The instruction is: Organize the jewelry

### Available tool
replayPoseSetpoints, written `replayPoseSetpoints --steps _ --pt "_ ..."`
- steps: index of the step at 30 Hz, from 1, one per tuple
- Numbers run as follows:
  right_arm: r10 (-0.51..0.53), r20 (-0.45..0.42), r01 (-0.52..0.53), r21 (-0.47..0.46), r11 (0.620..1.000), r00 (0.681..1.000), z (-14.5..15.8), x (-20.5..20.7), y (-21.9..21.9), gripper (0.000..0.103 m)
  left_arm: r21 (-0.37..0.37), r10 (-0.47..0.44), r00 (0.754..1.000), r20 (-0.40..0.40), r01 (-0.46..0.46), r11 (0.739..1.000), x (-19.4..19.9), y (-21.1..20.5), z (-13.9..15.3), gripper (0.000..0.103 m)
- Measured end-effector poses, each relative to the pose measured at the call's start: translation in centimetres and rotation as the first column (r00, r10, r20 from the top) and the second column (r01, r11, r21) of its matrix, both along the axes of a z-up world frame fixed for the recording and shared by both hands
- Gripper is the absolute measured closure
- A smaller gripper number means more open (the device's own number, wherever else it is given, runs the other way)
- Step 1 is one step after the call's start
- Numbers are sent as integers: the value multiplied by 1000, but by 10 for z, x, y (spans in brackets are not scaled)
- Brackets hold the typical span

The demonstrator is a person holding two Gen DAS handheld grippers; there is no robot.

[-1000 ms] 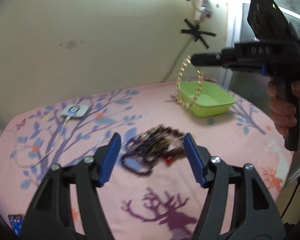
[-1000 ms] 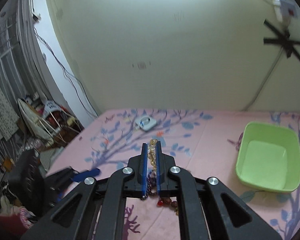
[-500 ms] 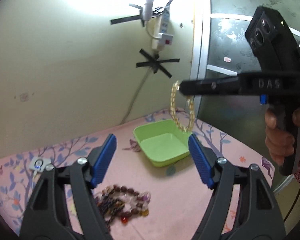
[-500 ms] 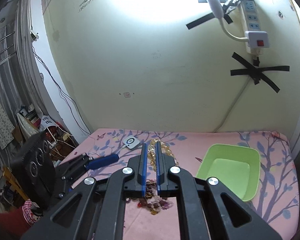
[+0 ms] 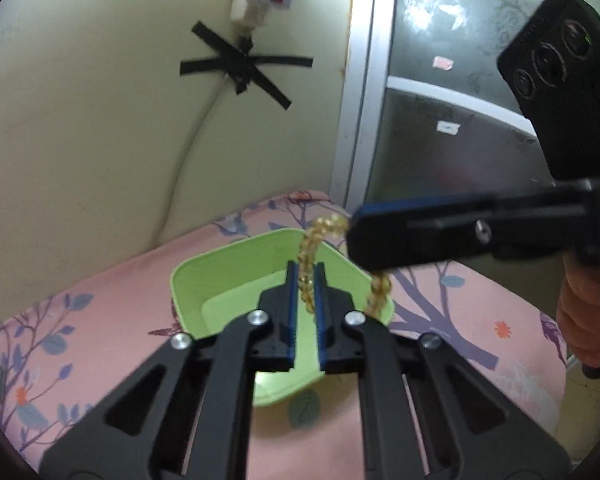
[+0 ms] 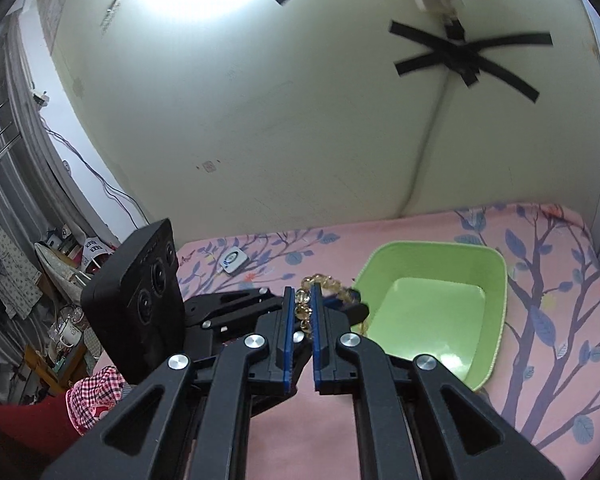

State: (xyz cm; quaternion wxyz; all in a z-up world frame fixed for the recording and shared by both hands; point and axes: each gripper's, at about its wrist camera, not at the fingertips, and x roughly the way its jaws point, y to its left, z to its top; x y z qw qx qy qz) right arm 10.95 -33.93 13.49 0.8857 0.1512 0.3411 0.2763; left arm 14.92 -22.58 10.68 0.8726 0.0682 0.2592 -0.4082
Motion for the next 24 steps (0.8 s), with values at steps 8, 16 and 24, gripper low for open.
replayPoseSetpoints --steps 8,16,24 --pt "-188 -41 184 -75 980 981 -61 30 -35 103 166 113 983 -144 -88 982 47 1 -29 95" --pt "-224 -11 223 -71 972 974 -66 4 -36 75 183 205 962 -181 -172 968 33 108 -6 80" --pt "72 -21 -74 -180 981 997 -73 -16 69 75 210 285 933 -221 -239 948 -7 188 -25 79"
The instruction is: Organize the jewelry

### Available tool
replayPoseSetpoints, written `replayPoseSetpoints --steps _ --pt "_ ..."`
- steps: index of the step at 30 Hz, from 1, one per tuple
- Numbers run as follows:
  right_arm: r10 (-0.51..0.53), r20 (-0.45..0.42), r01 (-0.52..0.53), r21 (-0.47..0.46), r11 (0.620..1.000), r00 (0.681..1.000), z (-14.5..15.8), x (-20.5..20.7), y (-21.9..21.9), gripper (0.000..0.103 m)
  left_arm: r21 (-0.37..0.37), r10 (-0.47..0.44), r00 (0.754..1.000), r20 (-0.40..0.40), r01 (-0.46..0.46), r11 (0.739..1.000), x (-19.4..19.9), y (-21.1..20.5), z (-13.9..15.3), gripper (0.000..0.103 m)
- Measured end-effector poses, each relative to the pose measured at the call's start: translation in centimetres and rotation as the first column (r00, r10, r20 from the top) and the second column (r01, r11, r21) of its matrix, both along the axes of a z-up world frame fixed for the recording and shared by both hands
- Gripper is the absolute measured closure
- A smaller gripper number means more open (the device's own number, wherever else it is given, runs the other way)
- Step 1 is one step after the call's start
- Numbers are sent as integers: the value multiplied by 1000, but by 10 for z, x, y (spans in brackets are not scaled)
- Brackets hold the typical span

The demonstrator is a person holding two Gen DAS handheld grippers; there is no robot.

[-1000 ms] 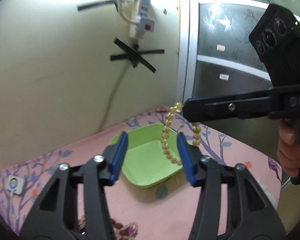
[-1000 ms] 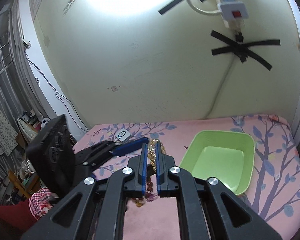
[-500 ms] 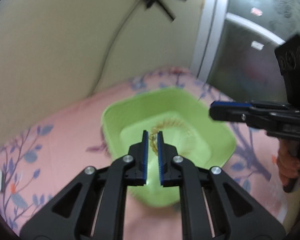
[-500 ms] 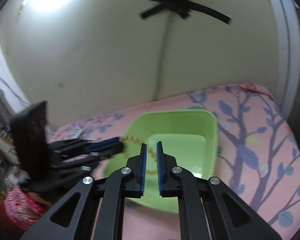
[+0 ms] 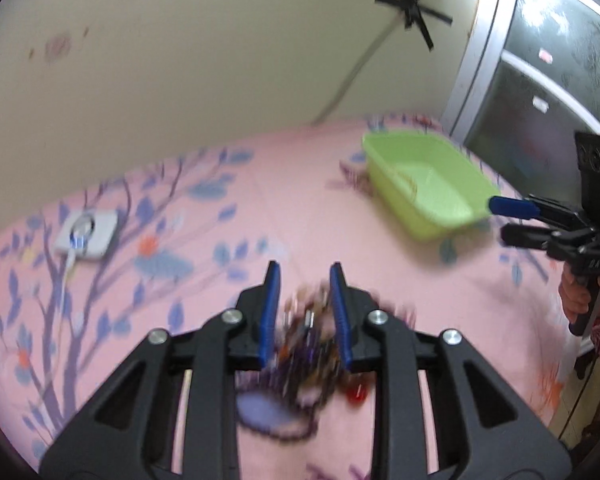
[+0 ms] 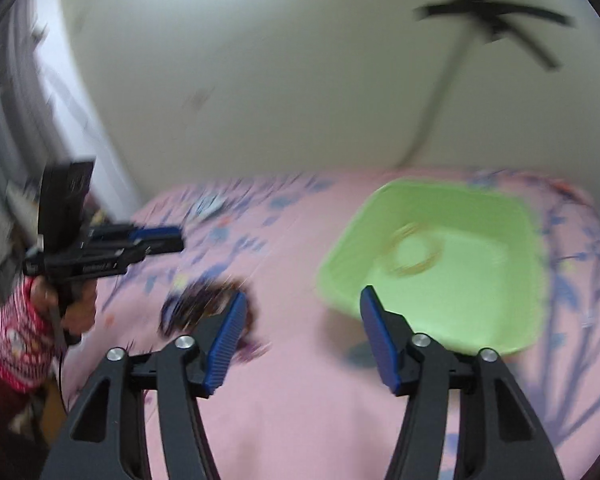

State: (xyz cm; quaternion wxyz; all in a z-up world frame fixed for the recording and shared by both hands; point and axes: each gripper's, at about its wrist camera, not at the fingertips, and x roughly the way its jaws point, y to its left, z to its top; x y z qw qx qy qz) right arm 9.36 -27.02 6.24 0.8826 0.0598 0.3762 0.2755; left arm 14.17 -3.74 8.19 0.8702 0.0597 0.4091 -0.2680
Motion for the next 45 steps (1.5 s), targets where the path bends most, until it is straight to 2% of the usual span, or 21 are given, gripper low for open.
replayPoseSetpoints --steps 2,6,7,8,9,10,12,15,17,22,24,28,32,34,35,36,37,38,39,40,45 --pt "49 -55 -51 -20 999 997 -15 3 26 83 15 0 1000 -31 0 1000 -10 3 -21 74" --pt "114 -141 -124 -63 990 983 -42 5 70 83 25 -32 996 -84 35 999 -27 -2 -51 72" --pt "119 -161 -133 -80 988 980 -50 8 77 83 30 -38 997 -73 41 999 -32 -2 -54 75" --pt "113 -160 -126 -77 989 981 -53 7 79 87 40 -42 997 -58 44 998 -39 0 -55 79" --pt "128 -173 -141 -69 988 977 -53 6 81 99 49 -44 997 -63 47 998 -42 3 -55 83" --pt "142 -195 -157 -65 985 970 -54 5 83 103 69 -36 997 -70 41 997 -46 6 -56 89" --pt "138 -202 -157 -84 984 970 -52 -1 84 103 104 -21 998 -59 27 994 -51 12 -55 89" --pt "116 -166 -135 -111 985 979 -43 -10 83 103 99 -20 1000 -23 22 995 -61 21 -45 89" --pt "93 -119 -104 -90 990 988 -24 -15 76 103 82 -24 1000 20 22 996 -67 22 -31 88" --pt "57 -1 -57 -46 997 998 32 -25 63 103 32 -80 984 157 76 997 -87 3 5 44" --pt "42 46 -40 -38 998 998 53 -28 60 103 21 -121 974 193 119 993 -92 -11 14 39" --pt "8 133 -6 -13 1000 991 94 -36 52 103 -1 -177 959 223 181 983 -91 -43 24 34" --pt "-26 192 25 6 1000 981 124 -46 39 103 -55 -228 951 211 244 968 -84 -77 34 34" --pt "-41 217 36 29 999 975 139 -49 32 103 -48 -249 940 233 267 963 -86 -93 41 35" --pt "-48 230 39 42 998 972 147 -51 28 103 -40 -254 938 237 271 962 -86 -98 44 35" --pt "-54 242 42 54 998 969 156 -52 23 103 -36 -259 935 241 275 961 -83 -103 47 42" --pt "-59 250 45 63 997 967 161 -55 20 103 -39 -268 933 239 285 958 -78 -112 53 56" --pt "-67 261 51 70 996 963 168 -58 17 103 -46 -281 932 228 299 953 -72 -120 60 66" --pt "-76 273 58 73 996 959 174 -59 12 103 -56 -293 931 218 311 949 -67 -125 65 85" --pt "-90 284 72 76 995 955 180 -59 8 103 -77 -301 930 210 323 943 -60 -132 76 94" --pt "-166 308 138 110 984 937 202 -50 -22 103 -104 -296 920 255 331 938 -42 -158 117 95"
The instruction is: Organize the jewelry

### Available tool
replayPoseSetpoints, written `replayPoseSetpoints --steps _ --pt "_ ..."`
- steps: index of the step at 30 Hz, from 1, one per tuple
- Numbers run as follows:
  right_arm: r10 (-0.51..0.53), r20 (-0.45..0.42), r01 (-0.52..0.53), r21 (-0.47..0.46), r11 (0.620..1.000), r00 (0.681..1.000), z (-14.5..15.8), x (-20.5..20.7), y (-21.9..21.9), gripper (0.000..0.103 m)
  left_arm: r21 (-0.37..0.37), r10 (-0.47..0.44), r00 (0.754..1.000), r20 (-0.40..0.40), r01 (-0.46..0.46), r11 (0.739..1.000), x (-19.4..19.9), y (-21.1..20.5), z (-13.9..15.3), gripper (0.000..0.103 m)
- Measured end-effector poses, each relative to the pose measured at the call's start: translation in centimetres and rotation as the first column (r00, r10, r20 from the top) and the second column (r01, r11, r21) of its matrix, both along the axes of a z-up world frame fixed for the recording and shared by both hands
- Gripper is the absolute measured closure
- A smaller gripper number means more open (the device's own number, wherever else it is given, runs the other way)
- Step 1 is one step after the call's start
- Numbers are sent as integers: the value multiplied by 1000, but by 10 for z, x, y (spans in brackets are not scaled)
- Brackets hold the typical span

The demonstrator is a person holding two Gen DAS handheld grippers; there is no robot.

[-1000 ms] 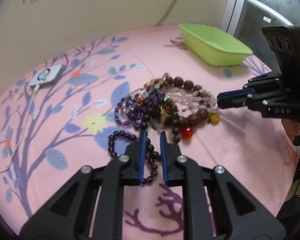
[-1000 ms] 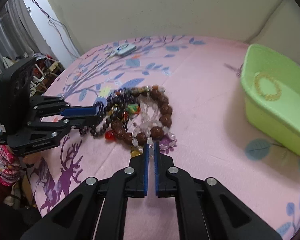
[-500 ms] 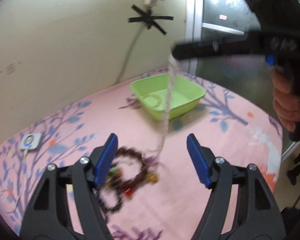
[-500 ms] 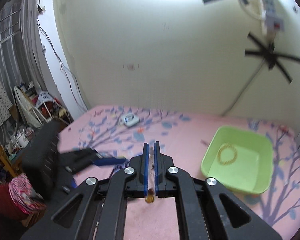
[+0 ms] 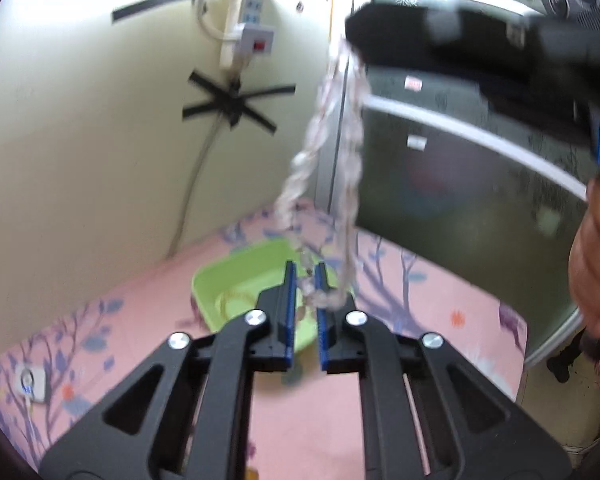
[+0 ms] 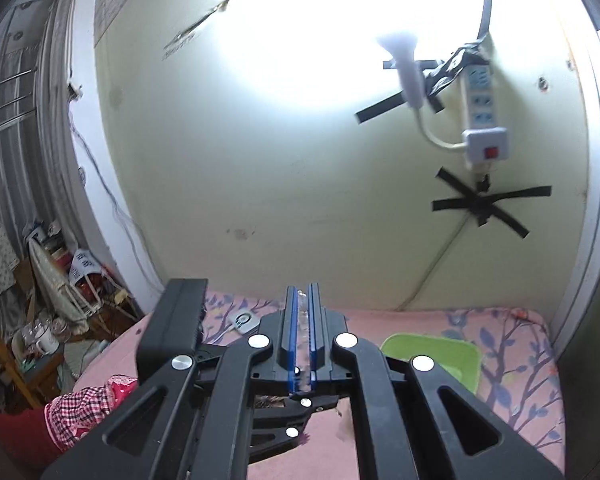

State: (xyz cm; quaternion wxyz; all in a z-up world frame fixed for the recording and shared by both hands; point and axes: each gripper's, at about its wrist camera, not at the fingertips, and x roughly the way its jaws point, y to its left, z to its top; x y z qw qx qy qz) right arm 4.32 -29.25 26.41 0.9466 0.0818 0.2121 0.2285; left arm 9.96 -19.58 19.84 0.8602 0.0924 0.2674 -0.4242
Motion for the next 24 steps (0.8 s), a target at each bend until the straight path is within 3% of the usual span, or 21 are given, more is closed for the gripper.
replayPoseSetpoints --steps 3,6,12,15,17,19,22,24 --pt "-30 3 30 4 1000 1000 2 10 -17 103 18 10 1000 14 -10 1000 16 -21 9 95" --pt "-49 -5 49 4 999 999 -6 19 -28 103 43 14 1000 -2 -14 999 33 -40 0 95" --pt "-94 -103 99 39 994 990 -68 58 -59 103 125 56 995 -84 -45 991 64 -68 -48 94" --pt "-150 -167 161 59 985 975 -109 70 -72 103 243 102 981 -163 -60 968 76 -80 -82 66" --pt "-162 -205 177 56 983 965 -130 70 -77 103 289 123 981 -150 -75 954 75 -74 -95 66" --pt "-165 -218 185 75 980 962 -145 59 -79 103 280 147 977 -154 -99 955 72 -54 -96 66" --pt "-160 -220 196 151 969 962 -172 26 -74 80 211 208 966 -152 -173 962 63 -19 -87 65" --pt "-169 -232 215 191 958 958 -195 -2 -63 79 162 254 953 -165 -228 960 48 4 -87 64"
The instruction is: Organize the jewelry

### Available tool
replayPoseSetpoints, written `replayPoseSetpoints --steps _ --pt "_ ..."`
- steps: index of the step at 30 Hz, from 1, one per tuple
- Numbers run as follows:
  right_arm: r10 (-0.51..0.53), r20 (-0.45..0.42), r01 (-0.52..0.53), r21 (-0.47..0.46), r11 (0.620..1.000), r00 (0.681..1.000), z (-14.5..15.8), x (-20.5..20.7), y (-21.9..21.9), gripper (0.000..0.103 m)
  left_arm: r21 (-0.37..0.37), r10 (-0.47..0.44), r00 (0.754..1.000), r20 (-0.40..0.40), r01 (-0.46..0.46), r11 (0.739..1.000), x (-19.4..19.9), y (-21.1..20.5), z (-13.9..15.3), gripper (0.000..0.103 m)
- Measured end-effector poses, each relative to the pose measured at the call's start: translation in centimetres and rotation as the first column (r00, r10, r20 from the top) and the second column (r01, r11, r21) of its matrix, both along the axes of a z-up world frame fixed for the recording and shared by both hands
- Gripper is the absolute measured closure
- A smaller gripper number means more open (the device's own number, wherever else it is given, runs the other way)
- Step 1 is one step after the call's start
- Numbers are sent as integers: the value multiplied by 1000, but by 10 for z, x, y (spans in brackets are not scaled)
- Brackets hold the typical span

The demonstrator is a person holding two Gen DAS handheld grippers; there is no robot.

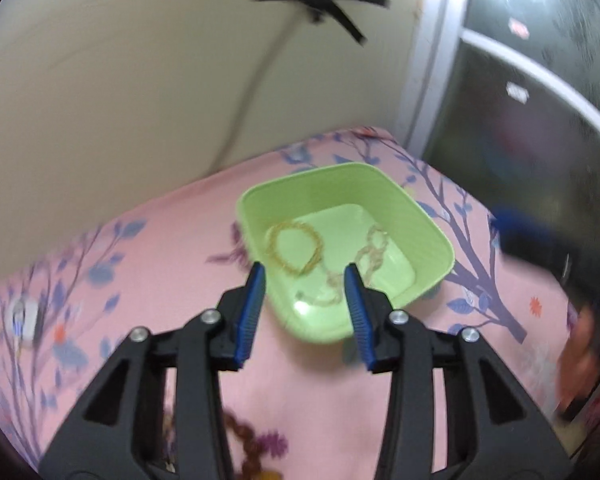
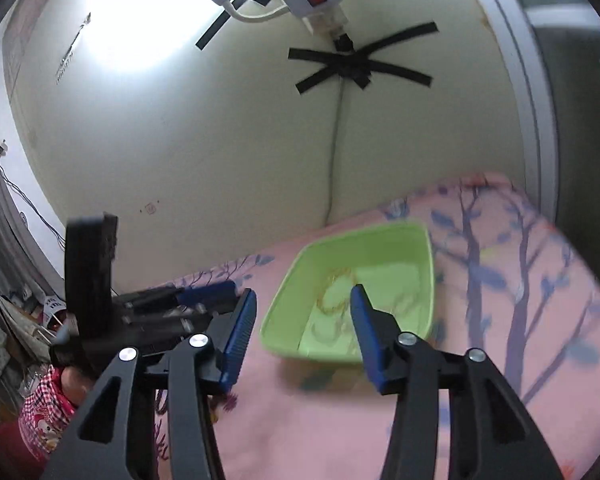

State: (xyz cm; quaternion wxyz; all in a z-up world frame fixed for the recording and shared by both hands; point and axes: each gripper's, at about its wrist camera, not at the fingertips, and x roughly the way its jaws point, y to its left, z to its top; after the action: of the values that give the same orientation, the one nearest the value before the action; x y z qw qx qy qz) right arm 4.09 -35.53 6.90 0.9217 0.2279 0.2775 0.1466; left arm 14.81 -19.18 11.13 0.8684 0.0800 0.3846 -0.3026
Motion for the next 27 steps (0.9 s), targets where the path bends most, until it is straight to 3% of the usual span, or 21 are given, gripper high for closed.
replayPoseSetpoints --steps 5,8,11,15,21,27 --pt "-39 -70 46 113 993 997 -40 -72 35 79 -113 52 998 26 -48 992 -63 29 -28 64" --pt "-66 -92 72 54 996 994 -50 -112 56 79 -152 36 999 22 -33 988 -100 31 -47 64" --pt "-94 -133 97 13 995 987 -60 -138 68 79 -133 36 998 57 -28 991 -128 37 -59 64" --pt "-103 -189 109 22 994 977 -70 -153 76 79 -111 54 994 96 -44 993 -145 49 -63 63" --pt "-94 -267 130 123 984 959 -87 -153 73 78 -77 97 982 163 -86 993 -157 62 -69 58" --pt "-97 -243 135 146 980 965 -88 -160 71 78 -90 122 966 229 -104 991 -168 68 -63 58"
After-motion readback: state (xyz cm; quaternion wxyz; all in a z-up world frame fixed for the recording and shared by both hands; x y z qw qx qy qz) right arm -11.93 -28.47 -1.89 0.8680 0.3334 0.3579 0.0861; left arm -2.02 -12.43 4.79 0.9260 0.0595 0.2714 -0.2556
